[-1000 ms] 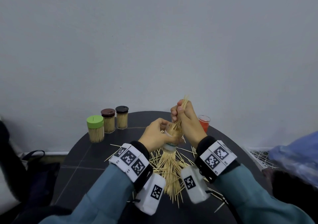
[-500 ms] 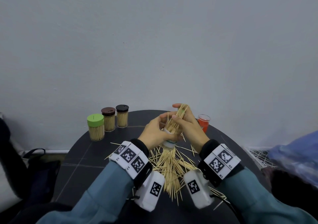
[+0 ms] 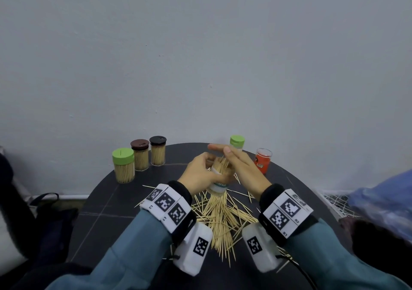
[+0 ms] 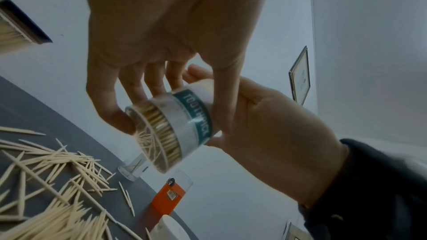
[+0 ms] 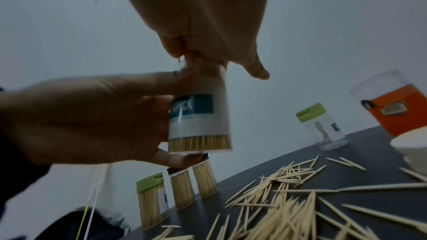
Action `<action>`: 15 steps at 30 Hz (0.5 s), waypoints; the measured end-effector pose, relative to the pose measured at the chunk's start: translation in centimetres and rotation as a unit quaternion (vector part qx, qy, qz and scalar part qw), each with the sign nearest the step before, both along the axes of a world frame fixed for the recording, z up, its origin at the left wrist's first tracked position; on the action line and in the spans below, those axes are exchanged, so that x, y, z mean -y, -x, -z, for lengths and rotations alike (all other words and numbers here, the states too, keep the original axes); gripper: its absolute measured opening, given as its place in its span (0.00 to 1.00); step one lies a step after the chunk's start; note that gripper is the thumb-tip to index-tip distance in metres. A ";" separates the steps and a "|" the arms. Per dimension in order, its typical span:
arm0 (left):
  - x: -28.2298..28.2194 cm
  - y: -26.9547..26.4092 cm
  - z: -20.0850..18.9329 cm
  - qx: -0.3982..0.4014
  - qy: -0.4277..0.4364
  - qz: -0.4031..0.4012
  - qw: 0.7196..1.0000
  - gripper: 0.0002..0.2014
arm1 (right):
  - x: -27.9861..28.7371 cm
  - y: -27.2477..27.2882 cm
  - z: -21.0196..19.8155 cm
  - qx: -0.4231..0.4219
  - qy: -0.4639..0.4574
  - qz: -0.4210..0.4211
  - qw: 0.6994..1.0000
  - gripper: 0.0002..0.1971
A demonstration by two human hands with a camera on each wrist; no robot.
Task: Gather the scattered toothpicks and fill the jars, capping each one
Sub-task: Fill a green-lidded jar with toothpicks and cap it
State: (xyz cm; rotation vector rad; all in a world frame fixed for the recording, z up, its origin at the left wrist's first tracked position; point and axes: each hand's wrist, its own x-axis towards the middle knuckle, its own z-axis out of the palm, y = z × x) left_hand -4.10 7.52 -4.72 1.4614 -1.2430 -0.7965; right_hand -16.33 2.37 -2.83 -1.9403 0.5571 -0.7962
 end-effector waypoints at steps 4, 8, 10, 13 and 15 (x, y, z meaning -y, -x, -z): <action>0.0 0.2 0.0 0.002 -0.003 0.013 1.000 0.25 | 0.1 -0.1 0.3 -0.077 0.039 0.031 0.996 0.21; -0.2 -0.1 -0.3 -0.036 0.007 0.003 0.999 0.23 | 0.2 0.7 -0.1 -0.101 0.067 0.040 0.992 0.22; -0.2 -0.2 -0.4 -0.038 0.008 -0.004 0.999 0.25 | -0.1 0.9 -0.3 -0.068 0.057 0.029 0.996 0.23; -0.1 -0.4 -0.2 -0.026 0.005 -0.017 1.000 0.24 | -0.5 1.2 -0.5 -0.076 0.048 0.002 0.996 0.25; -0.1 -0.5 -0.1 -0.021 0.004 -0.020 1.000 0.24 | -0.8 1.3 -0.4 -0.130 0.074 -0.013 0.989 0.24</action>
